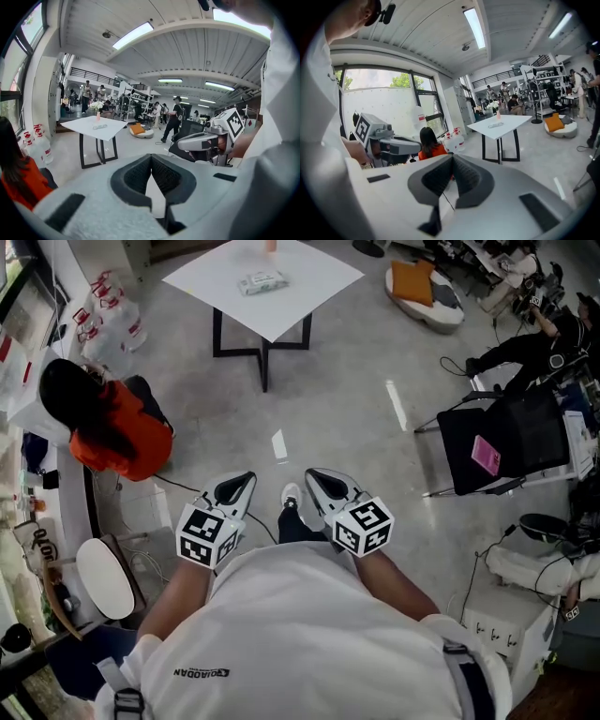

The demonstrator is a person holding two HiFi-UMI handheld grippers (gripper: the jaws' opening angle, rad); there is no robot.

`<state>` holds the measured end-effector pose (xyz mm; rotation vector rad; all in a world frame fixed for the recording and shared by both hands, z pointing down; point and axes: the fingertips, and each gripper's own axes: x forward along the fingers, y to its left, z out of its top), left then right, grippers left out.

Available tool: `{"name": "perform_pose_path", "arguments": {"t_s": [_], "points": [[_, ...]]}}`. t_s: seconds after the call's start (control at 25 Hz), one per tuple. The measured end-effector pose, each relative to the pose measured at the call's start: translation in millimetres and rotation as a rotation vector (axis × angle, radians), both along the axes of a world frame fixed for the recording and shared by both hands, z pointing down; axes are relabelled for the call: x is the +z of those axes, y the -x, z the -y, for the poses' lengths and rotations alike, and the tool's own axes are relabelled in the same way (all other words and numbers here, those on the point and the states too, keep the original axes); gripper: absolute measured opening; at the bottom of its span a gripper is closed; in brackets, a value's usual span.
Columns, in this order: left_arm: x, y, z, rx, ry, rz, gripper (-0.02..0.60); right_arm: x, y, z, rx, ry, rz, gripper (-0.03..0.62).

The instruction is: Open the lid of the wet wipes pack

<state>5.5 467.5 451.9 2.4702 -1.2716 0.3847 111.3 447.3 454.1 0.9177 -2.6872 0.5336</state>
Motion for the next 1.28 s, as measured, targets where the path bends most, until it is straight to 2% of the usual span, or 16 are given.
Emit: {"name": "perform_pose_path", "arguments": {"t_s": [0.32, 0.6, 0.84, 1.28], "points": [[-41.7, -14.8, 132.2, -0.029, -0.069, 0.021, 0.009, -34.9, -9.6, 129.9, -0.051, -0.062, 0.024, 0.006], [-31.9, -31.3, 206.7, -0.074, -0.039, 0.027, 0.009, -27.0, -22.2, 212.0, -0.099, -0.045, 0.026, 0.006], [-29.9, -43.5, 248.7, -0.100, -0.031, 0.041, 0.009, -18.2, -33.4, 252.5, -0.122, -0.019, 0.036, 0.006], [-21.2, -46.6, 284.0, -0.108, -0.007, 0.048, 0.009, -10.0, -32.4, 287.3, -0.143, -0.002, 0.037, 0.006]]}}
